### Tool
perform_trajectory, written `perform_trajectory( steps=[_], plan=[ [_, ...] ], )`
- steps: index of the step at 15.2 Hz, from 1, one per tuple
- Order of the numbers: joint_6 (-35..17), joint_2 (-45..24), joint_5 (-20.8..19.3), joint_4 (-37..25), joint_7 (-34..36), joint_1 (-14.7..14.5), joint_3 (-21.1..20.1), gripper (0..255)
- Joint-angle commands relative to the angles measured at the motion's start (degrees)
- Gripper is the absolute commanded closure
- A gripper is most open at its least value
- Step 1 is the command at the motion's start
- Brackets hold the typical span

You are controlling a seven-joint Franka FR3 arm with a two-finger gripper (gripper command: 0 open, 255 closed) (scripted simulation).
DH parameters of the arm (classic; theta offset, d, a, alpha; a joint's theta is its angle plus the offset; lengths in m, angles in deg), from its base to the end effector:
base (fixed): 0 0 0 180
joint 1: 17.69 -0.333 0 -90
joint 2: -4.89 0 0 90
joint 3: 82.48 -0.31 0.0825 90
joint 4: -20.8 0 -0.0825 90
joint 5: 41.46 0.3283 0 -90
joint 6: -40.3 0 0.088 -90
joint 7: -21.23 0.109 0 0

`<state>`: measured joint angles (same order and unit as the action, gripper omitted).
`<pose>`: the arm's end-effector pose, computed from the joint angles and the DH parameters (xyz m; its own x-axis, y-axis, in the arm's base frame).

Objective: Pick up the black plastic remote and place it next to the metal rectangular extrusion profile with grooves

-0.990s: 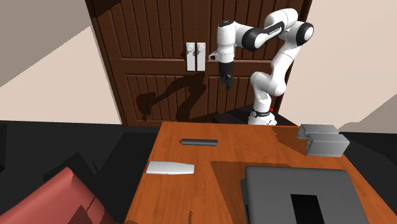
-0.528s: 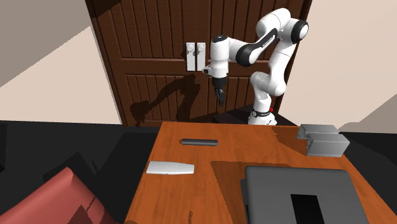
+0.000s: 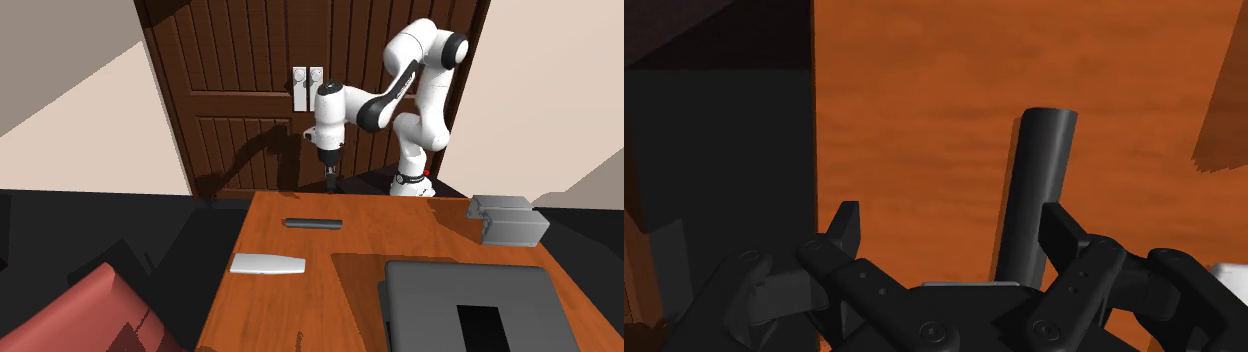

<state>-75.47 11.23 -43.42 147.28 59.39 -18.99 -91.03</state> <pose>0.4461 0.0768 0.4408 0.8861 -0.4624 -0.0328 -0.4585 -0.8847 0.0842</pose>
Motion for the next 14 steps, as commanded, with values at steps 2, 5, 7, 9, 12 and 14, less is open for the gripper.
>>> perform_trajectory(
  steps=[2,5,7,9,12,14],
  plan=[
    [-3.0,-6.1,-1.3,-3.5,4.3,-0.2,-0.7,0],
    [-4.9,-12.7,-3.0,-8.4,8.5,-0.7,-1.0,0],
    [-5.9,-17.1,-4.2,-12.1,11.1,-1.2,-0.9,0],
    [-6.3,-20.2,-4.9,-14.8,12.7,-1.6,-0.7,0],
    [-8.4,-21.2,-5.2,-13.8,13.0,-1.6,-0.6,0],
    [-9.7,-21.9,-5.5,-13.1,13.1,-1.6,-0.5,0]
  ],
)
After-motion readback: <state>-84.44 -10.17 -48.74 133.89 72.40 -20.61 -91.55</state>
